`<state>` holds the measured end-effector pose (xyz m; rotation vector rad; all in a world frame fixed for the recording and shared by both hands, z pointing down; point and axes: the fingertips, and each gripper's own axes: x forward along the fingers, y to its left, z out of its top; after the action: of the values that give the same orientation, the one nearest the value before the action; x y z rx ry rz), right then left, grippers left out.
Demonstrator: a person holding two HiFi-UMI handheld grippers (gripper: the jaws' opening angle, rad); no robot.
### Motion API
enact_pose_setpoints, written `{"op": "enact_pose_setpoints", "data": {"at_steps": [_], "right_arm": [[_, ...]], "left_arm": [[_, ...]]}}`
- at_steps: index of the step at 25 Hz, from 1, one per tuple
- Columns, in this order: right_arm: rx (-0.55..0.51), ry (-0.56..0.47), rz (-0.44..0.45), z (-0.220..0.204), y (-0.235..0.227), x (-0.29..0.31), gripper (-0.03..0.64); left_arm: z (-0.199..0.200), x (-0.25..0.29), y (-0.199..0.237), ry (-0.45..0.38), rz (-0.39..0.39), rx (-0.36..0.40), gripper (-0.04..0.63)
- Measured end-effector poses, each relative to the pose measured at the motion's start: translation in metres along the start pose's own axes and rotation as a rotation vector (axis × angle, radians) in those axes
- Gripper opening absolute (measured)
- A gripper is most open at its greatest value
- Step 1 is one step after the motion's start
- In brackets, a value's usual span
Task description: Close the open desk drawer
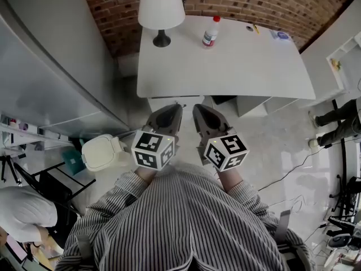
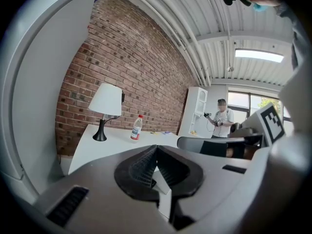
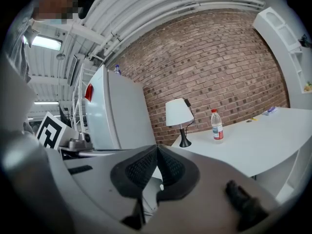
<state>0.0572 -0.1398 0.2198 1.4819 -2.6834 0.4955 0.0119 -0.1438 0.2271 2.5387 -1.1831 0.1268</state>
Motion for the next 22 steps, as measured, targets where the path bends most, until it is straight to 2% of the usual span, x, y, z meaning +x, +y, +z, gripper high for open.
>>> {"op": "enact_pose_setpoints", "data": {"at_steps": [5,22], "right_arm": [[-0.012,0.009,0.004,-0.003,0.001,-0.002,0.015],[-0.059,0.046,-0.001,-0.012,0.007,-0.012,0.015]], "left_arm": [[0.002,-0.001,-0.001,-0.014,0.013,0.002,0.012],[-0.01,-0.009,-0.007,0.014,0.016,-0.023,0.012]]}}
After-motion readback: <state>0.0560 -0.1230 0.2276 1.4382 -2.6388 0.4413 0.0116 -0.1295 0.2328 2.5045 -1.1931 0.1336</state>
